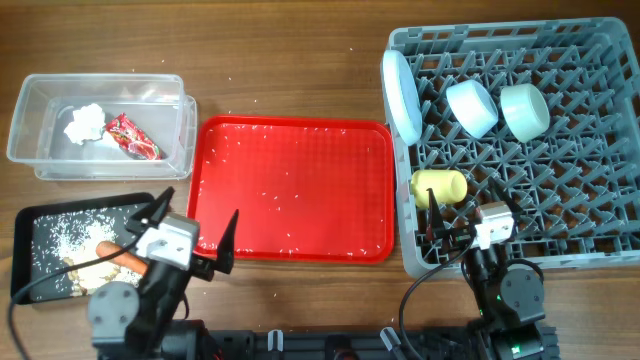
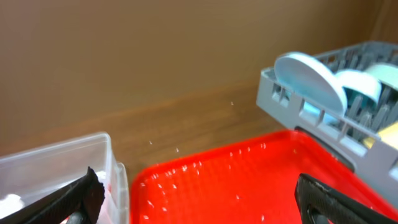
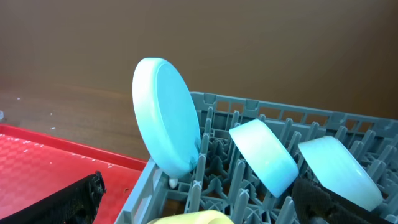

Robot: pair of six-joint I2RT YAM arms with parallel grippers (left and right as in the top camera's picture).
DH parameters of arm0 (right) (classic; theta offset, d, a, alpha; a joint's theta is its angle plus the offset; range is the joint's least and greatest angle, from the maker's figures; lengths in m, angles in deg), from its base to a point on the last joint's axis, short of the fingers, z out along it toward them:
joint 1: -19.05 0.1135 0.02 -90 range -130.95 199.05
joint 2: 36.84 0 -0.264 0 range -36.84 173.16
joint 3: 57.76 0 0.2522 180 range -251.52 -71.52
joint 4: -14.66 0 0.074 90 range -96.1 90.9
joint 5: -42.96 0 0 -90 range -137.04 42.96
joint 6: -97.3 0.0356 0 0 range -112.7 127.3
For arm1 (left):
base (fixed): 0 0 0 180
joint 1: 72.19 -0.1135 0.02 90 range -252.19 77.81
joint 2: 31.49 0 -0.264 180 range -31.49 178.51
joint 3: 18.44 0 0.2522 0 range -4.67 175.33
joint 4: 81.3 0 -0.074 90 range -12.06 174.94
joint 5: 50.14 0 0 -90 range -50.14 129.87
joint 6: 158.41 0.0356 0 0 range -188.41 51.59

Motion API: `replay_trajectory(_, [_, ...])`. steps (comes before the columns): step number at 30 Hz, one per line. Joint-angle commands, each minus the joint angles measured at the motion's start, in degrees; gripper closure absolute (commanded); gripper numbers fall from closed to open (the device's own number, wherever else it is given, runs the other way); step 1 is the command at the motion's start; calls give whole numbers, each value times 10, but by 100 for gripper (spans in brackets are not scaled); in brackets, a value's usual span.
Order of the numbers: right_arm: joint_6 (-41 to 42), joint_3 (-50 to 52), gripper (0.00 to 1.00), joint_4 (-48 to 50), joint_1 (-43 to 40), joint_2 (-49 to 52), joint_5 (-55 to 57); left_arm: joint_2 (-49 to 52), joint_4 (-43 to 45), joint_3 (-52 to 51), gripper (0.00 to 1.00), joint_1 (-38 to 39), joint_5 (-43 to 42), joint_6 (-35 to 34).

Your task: Sort waste into correct bins and load items into the dishwasher rack

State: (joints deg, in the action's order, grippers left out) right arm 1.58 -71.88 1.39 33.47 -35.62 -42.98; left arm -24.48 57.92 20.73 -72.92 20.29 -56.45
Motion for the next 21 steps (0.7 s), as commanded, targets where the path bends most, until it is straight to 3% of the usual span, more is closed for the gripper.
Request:
replay_trajectory(1, [-3, 1, 0, 3, -3, -4, -8, -53, 54, -90, 0, -7, -47, 10])
replay_trajectory(4, [-3, 1, 0, 3, -3, -4, -8, -68, 90, -142, 0, -7, -49, -15])
replay_trajectory(10, [-3, 1, 0, 3, -3, -4, -8, -68, 244, -249, 0, -7, -46, -21])
replay_trajectory(21, [-3, 1, 0, 3, -3, -4, -8, -68, 247, -251, 0, -7, -46, -21])
